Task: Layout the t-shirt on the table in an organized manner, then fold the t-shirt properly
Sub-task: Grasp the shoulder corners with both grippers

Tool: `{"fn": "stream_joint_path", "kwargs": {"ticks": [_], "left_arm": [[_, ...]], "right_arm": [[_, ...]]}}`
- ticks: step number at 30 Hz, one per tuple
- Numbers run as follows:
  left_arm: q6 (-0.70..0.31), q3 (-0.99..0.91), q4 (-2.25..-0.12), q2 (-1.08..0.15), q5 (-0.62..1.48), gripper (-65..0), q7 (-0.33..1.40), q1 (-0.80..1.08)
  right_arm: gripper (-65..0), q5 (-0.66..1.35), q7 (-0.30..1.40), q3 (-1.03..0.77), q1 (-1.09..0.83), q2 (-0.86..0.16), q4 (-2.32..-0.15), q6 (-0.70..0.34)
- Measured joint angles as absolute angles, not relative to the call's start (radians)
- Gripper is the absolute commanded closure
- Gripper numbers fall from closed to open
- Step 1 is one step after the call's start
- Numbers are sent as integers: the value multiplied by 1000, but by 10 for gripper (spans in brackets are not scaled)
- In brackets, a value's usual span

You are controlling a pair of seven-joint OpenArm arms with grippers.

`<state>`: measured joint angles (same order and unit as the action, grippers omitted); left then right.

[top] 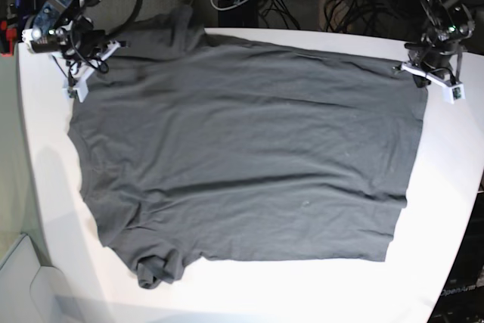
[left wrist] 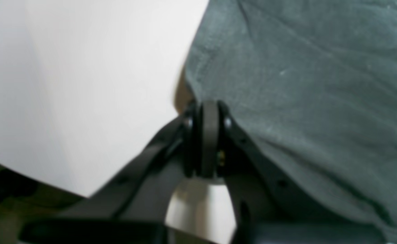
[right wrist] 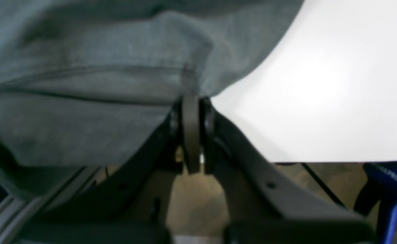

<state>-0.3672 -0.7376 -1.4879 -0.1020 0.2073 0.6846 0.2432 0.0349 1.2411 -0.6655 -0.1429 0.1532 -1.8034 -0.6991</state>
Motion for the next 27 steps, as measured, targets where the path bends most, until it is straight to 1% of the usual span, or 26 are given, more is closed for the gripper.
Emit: {"fn": "stream_joint_path", "kwargs": {"ticks": [1,6,12,20,23,27], "left_arm": [[-367,-738,-1493,-102,207,-2,693,244],[-368,-737,-1533,-99,202,-2,734,252],[-371,-736,-1612,-97,191,-2,756,255],[-371,-735,-1716,-90,192,-2,759,308],[-371,-735,-1753,-91,195,-2,757,319],[-372,-735,-1773,-89,193,-2,759,329]], "right_arm": [[0,35,1264,-664,-147,155,-1817,-699],[0,54,1260,-665,-150,155,-1897,-699],[0,60,1264,-665,-150,155,-1905,-699],[0,65,1265,-665,-147,149,-1928,-701],[0,154,1262,-666,-141,130,-1953,-700],[0,219,1271,-666,-136,94,-1954,-700]]}}
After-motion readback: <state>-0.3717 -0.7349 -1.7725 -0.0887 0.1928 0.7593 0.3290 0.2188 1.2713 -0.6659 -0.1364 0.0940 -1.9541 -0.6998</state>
